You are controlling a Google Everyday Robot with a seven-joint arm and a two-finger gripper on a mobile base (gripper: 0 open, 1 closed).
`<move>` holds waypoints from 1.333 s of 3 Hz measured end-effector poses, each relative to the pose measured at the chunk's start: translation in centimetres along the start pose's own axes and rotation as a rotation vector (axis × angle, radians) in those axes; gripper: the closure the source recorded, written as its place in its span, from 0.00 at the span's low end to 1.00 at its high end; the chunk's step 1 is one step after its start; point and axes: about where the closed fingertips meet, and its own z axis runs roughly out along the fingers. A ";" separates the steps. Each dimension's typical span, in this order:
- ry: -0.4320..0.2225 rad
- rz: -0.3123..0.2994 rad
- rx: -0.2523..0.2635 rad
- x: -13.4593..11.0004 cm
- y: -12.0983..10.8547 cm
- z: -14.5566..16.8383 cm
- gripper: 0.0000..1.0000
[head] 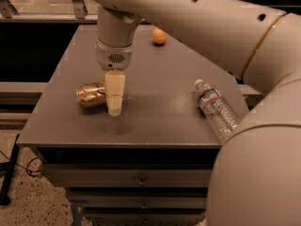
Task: Knock orange can over
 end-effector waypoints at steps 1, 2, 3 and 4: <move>-0.104 0.044 0.034 0.7 -0.2 -0.9 0.00; -0.264 0.098 0.109 2.4 -0.7 -2.8 0.00; -0.443 0.150 0.215 5.3 -1.7 -4.9 0.00; -0.632 0.213 0.344 8.9 -3.7 -7.1 0.00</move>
Offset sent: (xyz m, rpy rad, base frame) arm 0.0357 -0.0633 0.0467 0.5110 -0.0501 -0.2245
